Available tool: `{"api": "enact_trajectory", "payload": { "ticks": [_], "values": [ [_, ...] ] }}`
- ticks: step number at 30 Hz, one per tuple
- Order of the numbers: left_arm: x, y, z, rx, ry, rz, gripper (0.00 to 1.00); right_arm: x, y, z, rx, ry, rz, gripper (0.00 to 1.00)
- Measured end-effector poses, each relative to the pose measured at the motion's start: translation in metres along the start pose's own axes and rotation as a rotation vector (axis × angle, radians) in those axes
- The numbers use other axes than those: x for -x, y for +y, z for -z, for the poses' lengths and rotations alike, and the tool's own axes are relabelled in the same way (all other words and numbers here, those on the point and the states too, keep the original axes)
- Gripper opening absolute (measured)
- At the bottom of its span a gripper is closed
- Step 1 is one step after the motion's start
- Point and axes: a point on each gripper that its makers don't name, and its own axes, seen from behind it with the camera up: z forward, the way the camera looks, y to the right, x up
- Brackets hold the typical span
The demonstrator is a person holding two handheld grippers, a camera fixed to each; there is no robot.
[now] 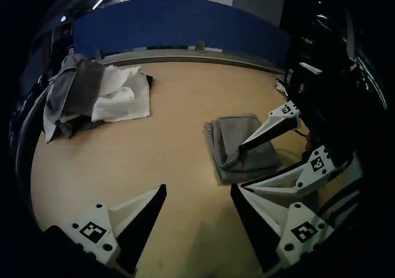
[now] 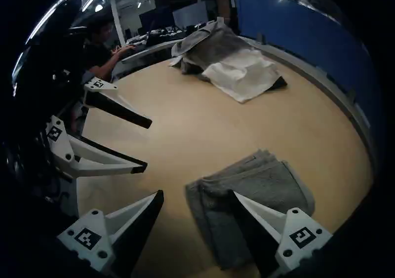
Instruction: Fold towel
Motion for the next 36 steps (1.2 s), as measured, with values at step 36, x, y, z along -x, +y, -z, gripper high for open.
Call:
{"api": "enact_trajectory", "payload": {
  "ticks": [36],
  "values": [
    [-0.006, -0.003, -0.001, -0.001, 0.014, 0.001, 0.97, -0.008, 0.018, 0.016, 0.022, 0.023, 0.012, 1.0]
  ]
}}
